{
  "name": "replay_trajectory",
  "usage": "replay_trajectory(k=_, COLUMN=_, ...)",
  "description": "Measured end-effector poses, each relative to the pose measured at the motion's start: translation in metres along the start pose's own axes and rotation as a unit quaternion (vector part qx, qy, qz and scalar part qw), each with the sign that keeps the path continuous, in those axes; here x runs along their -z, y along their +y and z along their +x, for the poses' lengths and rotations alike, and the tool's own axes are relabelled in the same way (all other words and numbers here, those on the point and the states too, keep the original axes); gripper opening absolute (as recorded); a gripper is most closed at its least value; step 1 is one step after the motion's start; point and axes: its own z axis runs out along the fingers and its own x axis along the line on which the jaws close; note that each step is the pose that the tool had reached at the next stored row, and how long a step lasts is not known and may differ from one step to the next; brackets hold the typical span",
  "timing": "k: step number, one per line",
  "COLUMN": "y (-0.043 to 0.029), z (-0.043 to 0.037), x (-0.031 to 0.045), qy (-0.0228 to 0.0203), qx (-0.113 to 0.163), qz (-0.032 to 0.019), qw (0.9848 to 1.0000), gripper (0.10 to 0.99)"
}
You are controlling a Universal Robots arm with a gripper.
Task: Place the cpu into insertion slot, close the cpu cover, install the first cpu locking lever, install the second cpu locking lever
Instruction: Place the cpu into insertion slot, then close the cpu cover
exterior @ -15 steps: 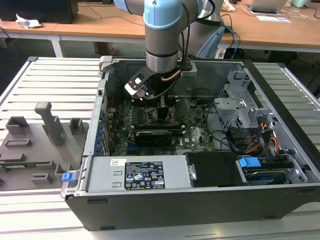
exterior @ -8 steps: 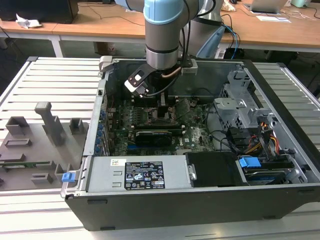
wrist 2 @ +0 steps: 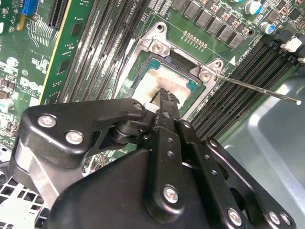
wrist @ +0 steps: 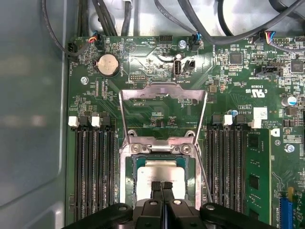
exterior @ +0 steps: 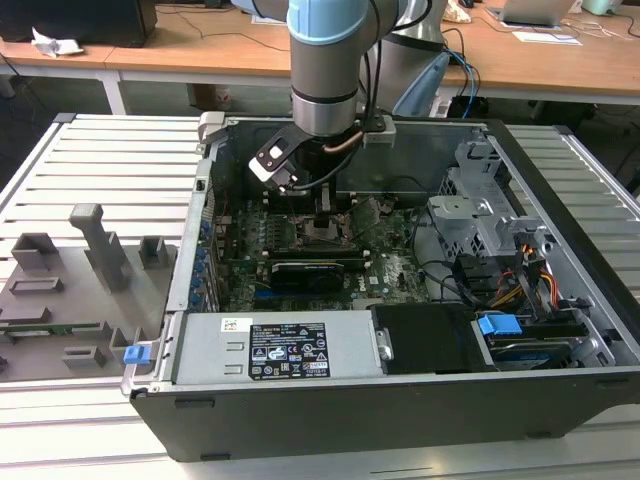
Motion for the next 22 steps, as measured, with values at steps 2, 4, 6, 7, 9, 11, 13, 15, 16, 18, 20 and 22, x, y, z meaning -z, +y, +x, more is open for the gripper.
replay_trajectory(k=2, y=0.0, z=0.0001, x=0.0003, qy=0.0001, qx=0.0, qz=-0.0001, qw=1.0, gripper=0.106)
replay_trajectory(k=4, y=0.0, z=0.0, x=0.0011, qy=-0.0002, qx=0.0, qz=0.0001, qw=1.0, gripper=0.106)
replay_trajectory(k=6, y=0.0001, z=0.0001, x=0.0023, qy=0.0, qx=0.0, qz=0.0, qw=1.0, gripper=0.106)
replay_trajectory(k=7, y=0.0002, z=0.0001, x=0.0027, qy=0.0, qx=0.0, qz=0.0, qw=1.0, gripper=0.106)
replay_trajectory(k=9, y=0.0003, z=0.0001, x=0.0046, qy=0.0, qx=0.0, qz=0.0, qw=1.0, gripper=0.106)
replay_trajectory(k=11, y=0.0003, z=0.0002, x=0.0054, qy=0.0, qx=0.0, qz=0.0, qw=1.0, gripper=0.106)
replay_trajectory(k=13, y=0.0004, z=0.0002, x=0.0063, qy=0.0, qx=0.0, qz=0.0, qw=1.0, gripper=0.106)
replay_trajectory(k=15, y=0.0004, z=0.0002, x=0.0069, qy=0.0, qx=0.0, qz=0.0, qw=1.0, gripper=0.106)
replay_trajectory(k=16, y=0.0004, z=0.0002, x=0.0071, qy=0.0, qx=0.0, qz=0.0, qw=1.0, gripper=0.106)
replay_trajectory(k=18, y=0.0005, z=0.0002, x=0.0072, qy=0.0001, qx=0.0, qz=-0.0001, qw=1.0, gripper=0.106)
replay_trajectory(k=20, y=0.0004, z=0.0002, x=0.0074, qy=0.0, qx=0.0, qz=0.0, qw=1.0, gripper=0.106)
replay_trajectory(k=22, y=0.0005, z=0.0002, x=0.0078, qy=-0.0001, qx=0.0, qz=0.0, qw=1.0, gripper=0.106)
